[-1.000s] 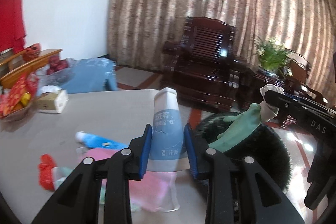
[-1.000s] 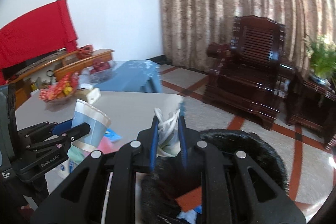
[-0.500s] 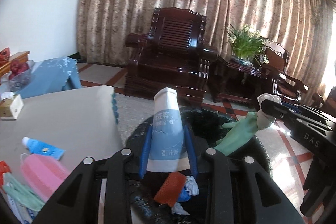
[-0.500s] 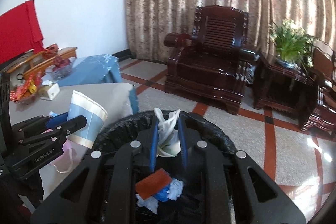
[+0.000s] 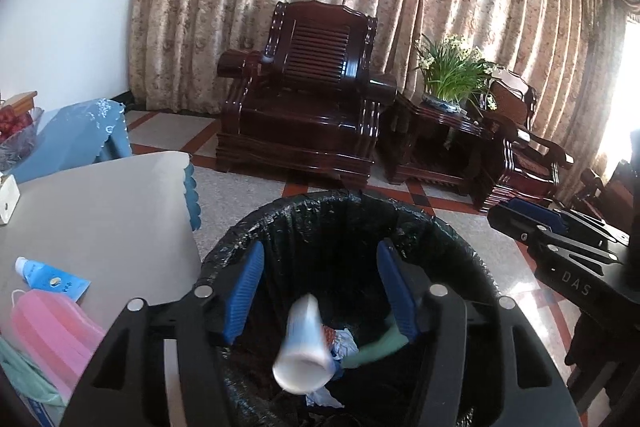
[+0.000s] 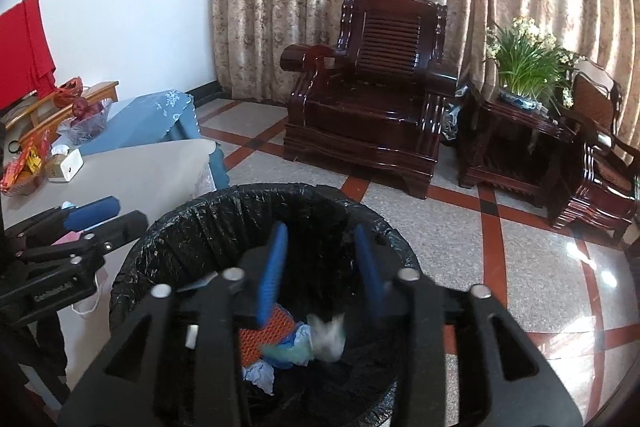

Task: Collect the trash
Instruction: 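Move both tools back over the remaining trash on the table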

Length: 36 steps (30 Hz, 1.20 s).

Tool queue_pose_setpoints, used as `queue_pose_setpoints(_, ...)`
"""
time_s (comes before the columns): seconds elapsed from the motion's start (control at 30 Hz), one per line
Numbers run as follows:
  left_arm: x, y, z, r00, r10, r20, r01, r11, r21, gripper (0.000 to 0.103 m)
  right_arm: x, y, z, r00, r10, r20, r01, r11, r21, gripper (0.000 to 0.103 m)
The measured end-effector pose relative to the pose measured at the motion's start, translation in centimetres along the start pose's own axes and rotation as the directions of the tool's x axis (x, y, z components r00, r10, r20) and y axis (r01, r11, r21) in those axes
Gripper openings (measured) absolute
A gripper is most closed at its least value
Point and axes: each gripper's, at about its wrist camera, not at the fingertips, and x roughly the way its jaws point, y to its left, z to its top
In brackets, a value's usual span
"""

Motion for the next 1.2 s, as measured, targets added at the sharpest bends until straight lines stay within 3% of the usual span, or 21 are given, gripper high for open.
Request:
queue_pose_setpoints(0.03, -0.2, 0.2, 0.1, 1.000, 0.004, 0.005, -0.004, 1.000, -0.004, 0.064, -0.1, 0.1, 0.0, 1.000, -0.009, 0.004, 0.009, 1.000, 0.004, 0.065)
queue_pose_setpoints(0.1, -1.2, 1.0, 0.4, 0.999, 0.025, 0.030, -0.025, 1.000, -0.014, 0.071, -0.6, 0.2, -0.1, 0.999, -0.021, 0.027, 0.021, 0.999, 0.025, 0.091)
queue_pose_setpoints(0.13, -1.7, 1.4, 0.4, 0.998, 0.037, 0.041, -0.036, 0.999, -0.018, 0.076, -1.0, 0.4, -0.1, 0.999, -0.017, 0.043, 0.016, 0.999, 0.039, 0.095)
queue_pose_setpoints(0.27, -4.1, 3.8, 0.4, 0.992, 0.104, 0.072, -0.101, 0.994, -0.032, 0.086, -1.3, 1.9, 0.1, 0.998, 0.035, 0.057, -0.038, 0.998, 0.056, 0.097)
queue_pose_setpoints(0.47, -8.3, 8.0, -0.5, 0.966, 0.237, 0.105, -0.232, 0.971, -0.054, 0.089, -1.3, 6.2, 0.6, 0.989, 0.118, 0.085, -0.123, 0.991, 0.051, 0.098)
queue_pose_setpoints(0.7, -13.4, 14.4, -2.8, 0.906, 0.408, 0.110, -0.396, 0.911, -0.115, 0.089, -0.6, 13.1, 1.0, 0.970, 0.231, 0.080, -0.232, 0.973, -0.008, 0.098)
queue_pose_setpoints(0.87, -16.2, 18.0, -4.9, 0.855, 0.511, 0.091, -0.495, 0.855, -0.153, 0.089, -0.2, 17.4, 0.6, 0.953, 0.294, 0.068, -0.291, 0.955, -0.060, 0.098)
queue_pose_setpoints(1.0, -17.8, 20.2, -6.3, 0.827, 0.558, 0.070, -0.538, 0.821, -0.188, 0.089, -0.1, 20.2, 0.0, 0.943, 0.330, 0.049, -0.324, 0.941, -0.100, 0.098)
queue_pose_setpoints(1.2, -19.2, 22.4, -8.2, 0.799, 0.600, 0.036, -0.581, 0.786, -0.214, 0.089, 0.4, 24.1, -1.1, 0.928, 0.372, 0.018, -0.365, 0.918, -0.157, 0.098)
